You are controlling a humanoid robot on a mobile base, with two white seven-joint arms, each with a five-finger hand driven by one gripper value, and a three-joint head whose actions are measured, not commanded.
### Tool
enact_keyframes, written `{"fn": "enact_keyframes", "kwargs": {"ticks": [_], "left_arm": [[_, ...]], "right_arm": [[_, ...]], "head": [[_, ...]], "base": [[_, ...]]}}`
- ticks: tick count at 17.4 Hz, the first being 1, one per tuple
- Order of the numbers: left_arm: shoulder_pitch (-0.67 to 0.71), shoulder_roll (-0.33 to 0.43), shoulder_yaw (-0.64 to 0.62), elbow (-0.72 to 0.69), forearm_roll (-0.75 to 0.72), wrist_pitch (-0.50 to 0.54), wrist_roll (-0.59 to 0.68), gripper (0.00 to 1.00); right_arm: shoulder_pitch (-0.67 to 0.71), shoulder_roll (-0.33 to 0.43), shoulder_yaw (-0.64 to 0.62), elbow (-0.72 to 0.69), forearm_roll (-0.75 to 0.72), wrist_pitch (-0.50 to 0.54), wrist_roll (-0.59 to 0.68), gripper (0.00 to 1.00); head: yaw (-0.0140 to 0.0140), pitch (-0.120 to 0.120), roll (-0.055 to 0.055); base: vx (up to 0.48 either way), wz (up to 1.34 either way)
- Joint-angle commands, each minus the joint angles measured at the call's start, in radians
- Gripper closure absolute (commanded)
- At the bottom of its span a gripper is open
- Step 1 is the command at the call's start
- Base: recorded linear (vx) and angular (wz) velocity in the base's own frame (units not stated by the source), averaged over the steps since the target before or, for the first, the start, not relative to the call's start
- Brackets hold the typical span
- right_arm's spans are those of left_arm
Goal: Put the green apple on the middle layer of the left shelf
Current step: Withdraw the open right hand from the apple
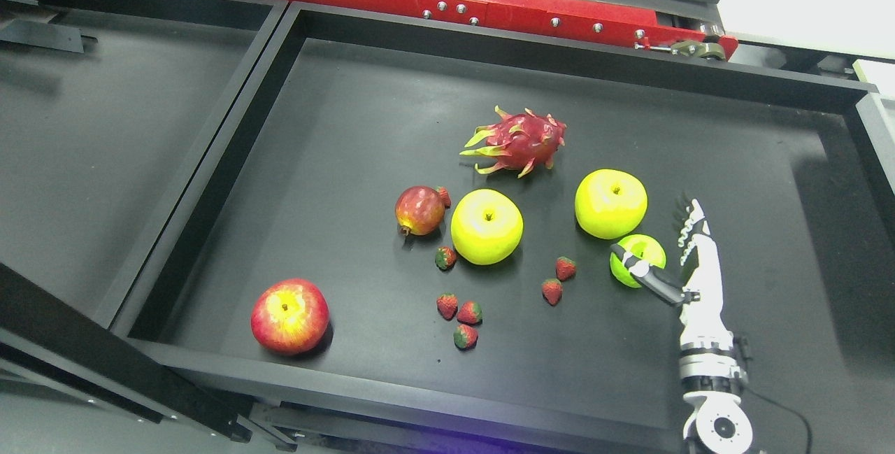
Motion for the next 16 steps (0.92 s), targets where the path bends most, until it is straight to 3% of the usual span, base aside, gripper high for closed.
{"fn": "enact_keyframes", "kwargs": {"ticks": [1, 16], "left_arm": [[0.009, 0.017, 0.000, 0.000, 0.000, 0.000, 0.001, 0.00], [0.009, 0.017, 0.000, 0.000, 0.000, 0.000, 0.001, 0.00]], "right_arm": [[0.050, 0.011, 0.132, -0.016, -0.043, -0.009, -0.004, 0.00], [0.069, 0.011, 0.141, -0.041, -0.089, -0.009, 0.002, 0.00]], "head": [[0.0000, 0.000, 0.000], [0.0000, 0.000, 0.000]], "base": [[0.000, 0.00], [0.000, 0.00]]}}
